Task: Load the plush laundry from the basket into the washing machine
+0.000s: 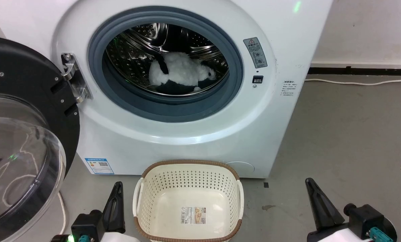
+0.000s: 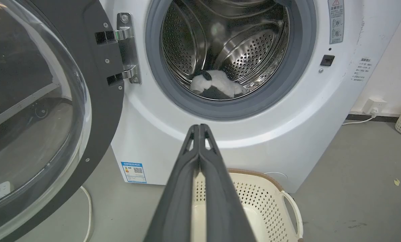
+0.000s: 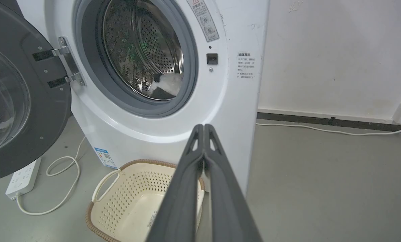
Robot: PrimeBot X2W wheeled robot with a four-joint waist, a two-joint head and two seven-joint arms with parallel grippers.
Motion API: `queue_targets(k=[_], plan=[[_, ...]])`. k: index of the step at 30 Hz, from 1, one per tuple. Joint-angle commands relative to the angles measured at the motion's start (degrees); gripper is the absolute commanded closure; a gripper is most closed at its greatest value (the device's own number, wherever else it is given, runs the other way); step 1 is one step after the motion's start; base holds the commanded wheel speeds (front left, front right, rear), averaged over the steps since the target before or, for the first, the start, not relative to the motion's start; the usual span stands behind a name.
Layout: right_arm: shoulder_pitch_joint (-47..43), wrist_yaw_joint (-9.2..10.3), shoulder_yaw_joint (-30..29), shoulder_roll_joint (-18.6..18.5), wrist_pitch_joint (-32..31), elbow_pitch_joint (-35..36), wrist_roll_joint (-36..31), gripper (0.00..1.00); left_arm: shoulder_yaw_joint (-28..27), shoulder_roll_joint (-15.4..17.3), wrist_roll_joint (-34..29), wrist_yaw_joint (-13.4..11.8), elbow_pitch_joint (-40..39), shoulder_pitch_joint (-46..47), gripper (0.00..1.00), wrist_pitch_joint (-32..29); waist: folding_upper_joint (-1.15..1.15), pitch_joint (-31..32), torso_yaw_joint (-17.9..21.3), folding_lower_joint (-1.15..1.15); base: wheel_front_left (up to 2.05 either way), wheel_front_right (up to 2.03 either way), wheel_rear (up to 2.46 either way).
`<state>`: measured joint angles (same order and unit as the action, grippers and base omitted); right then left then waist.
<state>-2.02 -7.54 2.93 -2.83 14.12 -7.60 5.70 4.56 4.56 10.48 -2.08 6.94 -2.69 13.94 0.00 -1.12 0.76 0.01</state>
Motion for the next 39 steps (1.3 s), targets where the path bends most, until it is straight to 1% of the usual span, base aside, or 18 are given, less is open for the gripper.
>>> queue_targets(k=[1, 39], plan=[[0.1, 0.0, -0.1, 0.0, -0.3, 0.4, -0.2, 1.0, -0.2, -0.1, -0.5, 0.0, -0.4, 0.2, 1.0, -0.2, 0.0, 0.0, 0.0, 0.0, 0.0, 0.0, 0.0], [0.8, 0.02, -1.1, 0.0, -5.3, 3.0, -2.2, 1.0, -1.8, -0.7, -4.1, 0.8, -2.7, 1.1, 1.0, -5.1, 0.0, 0.4, -0.3, -0.01, 0.0, 0.0, 0.0]])
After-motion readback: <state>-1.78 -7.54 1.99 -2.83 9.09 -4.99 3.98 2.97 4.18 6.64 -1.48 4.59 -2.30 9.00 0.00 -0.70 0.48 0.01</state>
